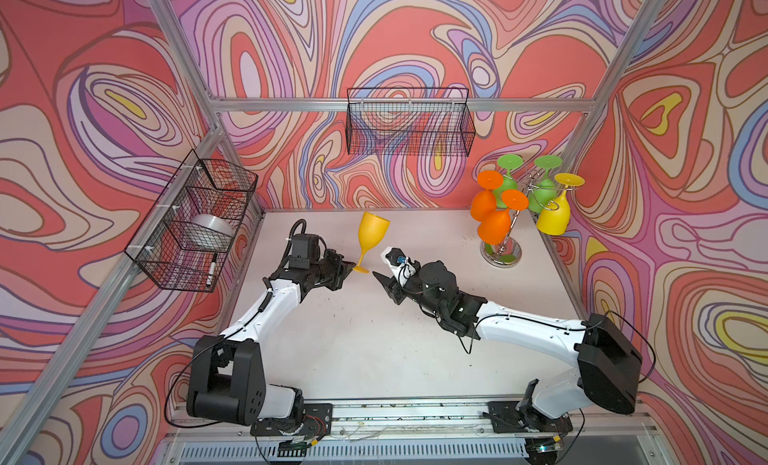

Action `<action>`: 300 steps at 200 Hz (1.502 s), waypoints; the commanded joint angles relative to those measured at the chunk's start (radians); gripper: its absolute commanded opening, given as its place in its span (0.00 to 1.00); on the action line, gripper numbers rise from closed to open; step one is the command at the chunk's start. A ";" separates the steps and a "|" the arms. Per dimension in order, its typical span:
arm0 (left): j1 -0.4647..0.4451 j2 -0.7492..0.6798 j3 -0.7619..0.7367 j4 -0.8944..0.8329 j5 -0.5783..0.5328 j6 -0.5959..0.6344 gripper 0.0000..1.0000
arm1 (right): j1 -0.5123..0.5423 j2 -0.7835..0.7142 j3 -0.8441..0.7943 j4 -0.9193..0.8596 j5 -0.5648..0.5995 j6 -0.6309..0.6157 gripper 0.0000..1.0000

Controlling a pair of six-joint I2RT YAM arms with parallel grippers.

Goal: Take the wine glass off the wine glass rack

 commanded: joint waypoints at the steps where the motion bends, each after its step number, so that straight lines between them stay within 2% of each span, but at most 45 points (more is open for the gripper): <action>1: 0.010 0.020 -0.033 0.229 0.037 0.013 0.00 | 0.004 -0.057 0.041 -0.123 0.071 0.108 0.54; 46: 0.029 0.149 -0.100 0.637 0.172 -0.024 0.00 | 0.002 -0.037 0.223 -0.380 0.126 0.181 0.51; 104: 0.041 0.246 -0.128 0.827 0.236 0.026 0.00 | -0.012 -0.035 0.355 -0.524 0.126 0.186 0.51; 143: 0.052 0.287 -0.179 1.078 0.255 -0.014 0.00 | -0.028 -0.009 0.432 -0.601 0.098 0.177 0.49; 197: 0.053 0.283 -0.197 1.163 0.272 0.001 0.00 | -0.059 0.026 0.564 -0.715 0.035 0.161 0.48; 249: 0.052 0.304 -0.220 1.233 0.269 -0.025 0.00 | -0.109 0.086 0.766 -0.892 -0.061 0.156 0.48; 275: 0.052 0.312 -0.220 1.243 0.270 -0.031 0.00 | -0.116 0.111 0.829 -0.931 -0.081 0.128 0.48; 300: 0.049 0.312 -0.221 1.248 0.270 -0.029 0.00 | -0.126 0.140 0.890 -0.959 -0.147 0.121 0.47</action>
